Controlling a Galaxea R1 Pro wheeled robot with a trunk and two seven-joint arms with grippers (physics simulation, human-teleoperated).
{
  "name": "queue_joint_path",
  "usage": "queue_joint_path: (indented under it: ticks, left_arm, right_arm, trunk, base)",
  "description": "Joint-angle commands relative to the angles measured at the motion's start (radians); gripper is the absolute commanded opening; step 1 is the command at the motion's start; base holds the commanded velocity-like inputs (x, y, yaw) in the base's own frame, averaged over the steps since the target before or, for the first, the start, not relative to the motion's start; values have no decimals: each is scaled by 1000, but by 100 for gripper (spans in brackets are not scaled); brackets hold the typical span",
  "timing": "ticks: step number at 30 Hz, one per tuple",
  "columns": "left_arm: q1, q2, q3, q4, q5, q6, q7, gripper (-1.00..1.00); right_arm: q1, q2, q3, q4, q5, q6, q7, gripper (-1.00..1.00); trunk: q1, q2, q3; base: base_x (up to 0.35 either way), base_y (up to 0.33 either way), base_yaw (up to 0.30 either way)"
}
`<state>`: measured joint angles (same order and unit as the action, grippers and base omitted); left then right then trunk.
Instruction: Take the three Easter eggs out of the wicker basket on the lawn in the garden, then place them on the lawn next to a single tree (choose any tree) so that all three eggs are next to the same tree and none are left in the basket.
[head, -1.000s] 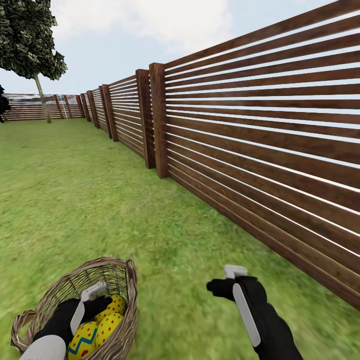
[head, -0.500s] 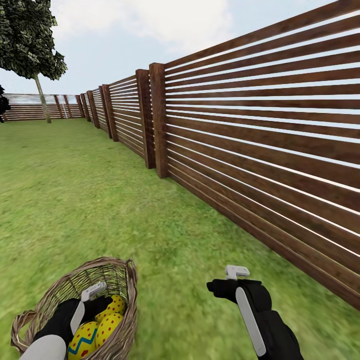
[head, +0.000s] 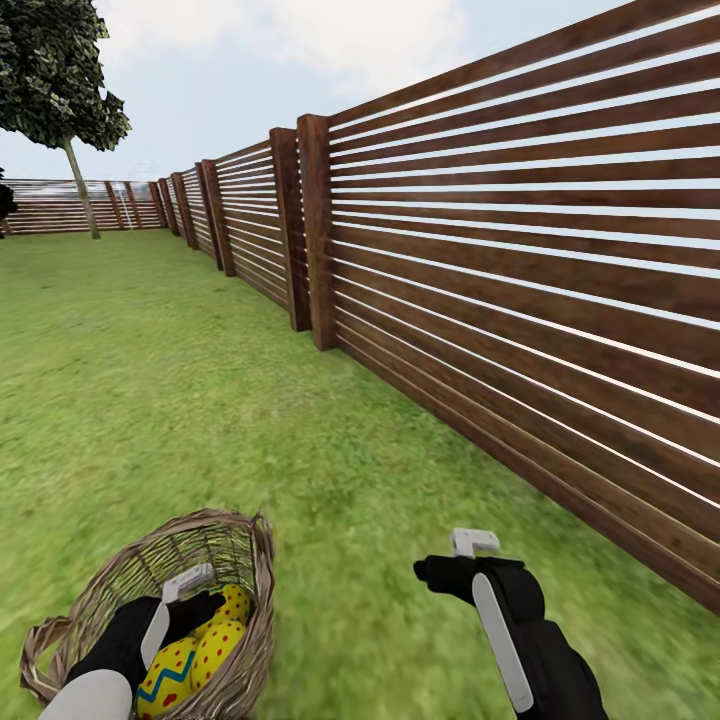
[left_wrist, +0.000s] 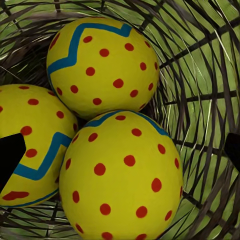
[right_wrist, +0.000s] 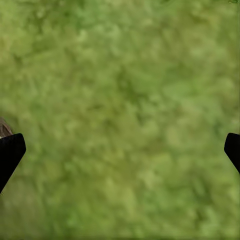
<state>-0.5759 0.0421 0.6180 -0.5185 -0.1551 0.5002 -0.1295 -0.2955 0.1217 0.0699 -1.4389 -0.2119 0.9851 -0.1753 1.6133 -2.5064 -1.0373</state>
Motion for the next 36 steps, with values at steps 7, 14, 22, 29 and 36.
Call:
queue_joint_path:
  ticks: [7, 14, 22, 29, 36]
  left_arm:
    - [-1, -1, 7, -1, -11, 5, -10, 100]
    - [-1, -4, 6, 3, -11, 5, -12, 100]
    - [-1, -5, 6, 7, -13, 6, -13, 100]
    - [-1, -6, 6, 8, -14, 6, -13, 100]
    - [-1, -7, 6, 9, -15, 6, -15, 100]
  right_arm:
    - [38, 0, 3, -68, -12, -56, -5, 100]
    - [82, 0, 2, -132, -11, -111, 47, 100]
    - [91, 0, 5, -144, -11, -126, 68, 100]
    - [124, 0, 53, -146, -8, -199, 77, 100]
    - [133, -1, 62, -147, -8, -216, 79, 100]
  trunk:
    - [0, 0, -1]
    - [3, -2, -28]
    - [5, -3, -43]
    - [6, -3, -51]
    - [7, -4, -59]
  base:
    - [0, 0, 0]
    - [0, 0, 0]
    - [0, 0, 0]
    - [0, 0, 0]
    - [0, 0, 0]
